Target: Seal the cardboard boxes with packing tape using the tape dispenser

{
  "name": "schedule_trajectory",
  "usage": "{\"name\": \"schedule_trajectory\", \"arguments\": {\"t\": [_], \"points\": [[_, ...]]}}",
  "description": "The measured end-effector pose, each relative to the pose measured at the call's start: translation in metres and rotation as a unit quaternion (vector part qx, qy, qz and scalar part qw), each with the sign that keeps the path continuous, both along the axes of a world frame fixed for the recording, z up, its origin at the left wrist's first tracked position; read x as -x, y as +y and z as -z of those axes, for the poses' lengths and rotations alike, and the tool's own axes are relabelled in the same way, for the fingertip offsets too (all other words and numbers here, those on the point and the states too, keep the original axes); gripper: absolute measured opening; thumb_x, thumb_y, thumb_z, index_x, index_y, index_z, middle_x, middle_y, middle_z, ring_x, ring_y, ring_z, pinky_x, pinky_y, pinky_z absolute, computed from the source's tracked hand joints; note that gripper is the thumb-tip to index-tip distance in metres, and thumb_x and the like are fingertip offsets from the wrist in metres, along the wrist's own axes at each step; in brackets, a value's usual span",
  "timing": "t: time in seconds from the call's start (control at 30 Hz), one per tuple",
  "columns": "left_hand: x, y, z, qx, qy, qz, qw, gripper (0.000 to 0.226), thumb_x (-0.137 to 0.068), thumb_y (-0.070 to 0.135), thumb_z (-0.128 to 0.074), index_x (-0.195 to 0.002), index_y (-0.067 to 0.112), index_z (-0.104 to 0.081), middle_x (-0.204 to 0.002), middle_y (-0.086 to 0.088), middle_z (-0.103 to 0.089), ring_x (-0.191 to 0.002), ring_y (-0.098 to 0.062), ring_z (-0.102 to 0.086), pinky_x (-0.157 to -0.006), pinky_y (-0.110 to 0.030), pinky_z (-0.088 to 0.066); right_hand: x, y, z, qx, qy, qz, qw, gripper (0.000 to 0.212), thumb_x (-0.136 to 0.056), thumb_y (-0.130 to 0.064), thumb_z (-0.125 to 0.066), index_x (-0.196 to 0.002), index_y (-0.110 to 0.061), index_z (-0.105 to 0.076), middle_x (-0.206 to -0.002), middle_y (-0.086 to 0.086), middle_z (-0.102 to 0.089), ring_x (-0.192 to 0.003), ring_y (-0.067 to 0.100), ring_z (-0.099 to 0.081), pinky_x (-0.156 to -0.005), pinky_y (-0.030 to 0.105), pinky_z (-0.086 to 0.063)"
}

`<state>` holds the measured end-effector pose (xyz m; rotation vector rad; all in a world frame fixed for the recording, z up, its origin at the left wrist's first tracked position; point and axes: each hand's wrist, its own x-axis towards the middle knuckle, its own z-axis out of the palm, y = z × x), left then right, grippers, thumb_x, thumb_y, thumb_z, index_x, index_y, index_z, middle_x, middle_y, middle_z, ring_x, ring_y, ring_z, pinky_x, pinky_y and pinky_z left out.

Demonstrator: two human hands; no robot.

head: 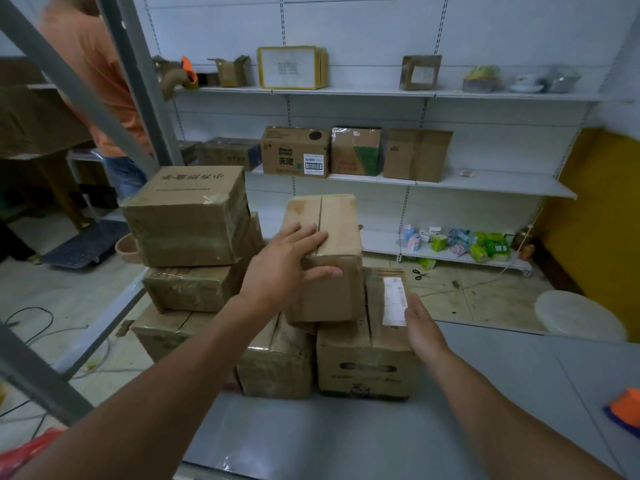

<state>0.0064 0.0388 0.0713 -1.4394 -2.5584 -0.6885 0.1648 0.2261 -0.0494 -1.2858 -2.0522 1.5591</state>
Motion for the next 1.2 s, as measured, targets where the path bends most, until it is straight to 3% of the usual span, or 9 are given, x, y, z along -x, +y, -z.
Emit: {"name": "schedule_trajectory", "arguments": {"t": [0.1, 0.17, 0.37, 0.6, 0.67, 0.77, 0.87, 1.03, 1.2], "points": [[-0.017, 0.017, -0.008, 0.020, 0.028, 0.023, 0.999, 0.078, -0.079, 0.069, -0.054, -0.147, 0.033, -0.039, -0.157, 0.011, -0.031, -0.148, -0.011, -0.016, -0.116, -0.040, -0.025, 0.000, 0.009, -0.006, 0.143, 0.045, 0.065, 0.987, 0.060, -0.090, -0.062, -0.037, -0.135, -0.026, -0.054, -0.138, 0.005, -0.055, -0.126, 0.029, -0.050, -0.111, 0.049, -0.035], [-0.027, 0.029, -0.010, 0.015, 0.033, 0.035, 0.999, 0.077, -0.081, 0.068, -0.054, -0.147, 0.032, -0.040, -0.157, 0.010, -0.032, -0.148, -0.013, -0.017, -0.117, -0.039, -0.023, -0.003, 0.011, -0.012, 0.153, 0.059, 0.061, 0.985, 0.051, -0.089, -0.059, -0.041, -0.112, -0.022, -0.068, -0.114, 0.009, -0.069, -0.108, 0.030, -0.062, -0.102, 0.049, -0.045], [-0.041, 0.043, -0.025, 0.000, 0.056, 0.040, 0.998, 0.072, -0.082, 0.067, -0.055, -0.145, 0.036, -0.040, -0.154, 0.014, -0.035, -0.147, -0.010, -0.018, -0.112, -0.042, -0.031, -0.009, 0.008, -0.014, 0.163, 0.074, 0.062, 0.982, 0.043, -0.096, -0.051, -0.040, -0.091, -0.021, -0.069, -0.092, 0.007, -0.072, -0.093, 0.027, -0.066, -0.093, 0.044, -0.052], [-0.050, 0.045, -0.074, -0.047, 0.095, 0.045, 0.993, 0.073, -0.079, 0.068, -0.057, -0.143, 0.037, -0.043, -0.154, 0.013, -0.036, -0.146, -0.012, -0.023, -0.112, -0.046, -0.032, -0.007, 0.008, -0.009, 0.140, 0.076, 0.026, 0.987, 0.043, -0.100, -0.051, -0.031, -0.100, -0.028, -0.067, -0.099, 0.000, -0.071, -0.095, 0.019, -0.064, -0.089, 0.036, -0.051], [-0.052, 0.048, -0.061, -0.041, 0.073, 0.060, 0.995, 0.072, -0.079, 0.065, -0.059, -0.142, 0.033, -0.047, -0.151, 0.011, -0.041, -0.144, -0.013, -0.028, -0.110, -0.045, -0.034, -0.009, 0.010, -0.011, 0.169, 0.085, 0.055, 0.980, 0.042, -0.101, -0.049, -0.032, -0.099, -0.025, -0.066, -0.097, 0.001, -0.068, -0.091, 0.019, -0.063, -0.080, 0.033, -0.051], [-0.057, 0.051, -0.007, 0.047, 0.023, 0.080, 0.995, 0.068, -0.082, 0.064, -0.058, -0.140, 0.029, -0.049, -0.145, 0.009, -0.047, -0.138, -0.014, -0.032, -0.112, -0.043, -0.035, -0.011, 0.019, -0.009, 0.214, 0.103, 0.078, 0.968, 0.044, -0.101, -0.053, -0.025, -0.120, -0.029, -0.057, -0.109, -0.001, -0.064, -0.099, 0.019, -0.061, -0.079, 0.033, -0.047], [-0.050, 0.052, 0.020, 0.058, 0.001, 0.055, 0.997, 0.075, -0.084, 0.066, -0.053, -0.148, 0.031, -0.036, -0.157, 0.011, -0.031, -0.148, -0.014, -0.017, -0.119, -0.038, -0.019, -0.014, 0.021, -0.013, 0.216, 0.099, 0.084, 0.968, 0.040, -0.101, -0.052, -0.028, -0.115, -0.027, -0.056, -0.102, -0.004, -0.065, -0.097, 0.019, -0.061, -0.082, 0.034, -0.046], [-0.049, 0.048, 0.008, 0.110, 0.003, 0.075, 0.991, 0.078, -0.086, 0.068, -0.048, -0.152, 0.034, -0.025, -0.162, 0.011, -0.018, -0.150, -0.013, -0.007, -0.120, -0.042, -0.013, -0.021, 0.009, -0.031, 0.170, 0.050, 0.048, 0.983, 0.041, -0.100, -0.050, -0.034, -0.105, -0.022, -0.063, -0.104, 0.003, -0.068, -0.097, 0.021, -0.062, -0.085, 0.035, -0.050], [-0.053, 0.046, -0.010, 0.195, 0.019, 0.081, 0.977, 0.081, -0.088, 0.072, -0.037, -0.155, 0.031, -0.016, -0.164, 0.007, -0.009, -0.151, -0.016, -0.001, -0.121, -0.051, -0.001, -0.041, 0.015, -0.044, 0.088, 0.001, 0.010, 0.996, 0.048, -0.100, -0.046, -0.039, -0.135, -0.016, -0.050, -0.133, 0.004, -0.055, -0.116, 0.021, -0.054, -0.099, 0.040, -0.047]]}}
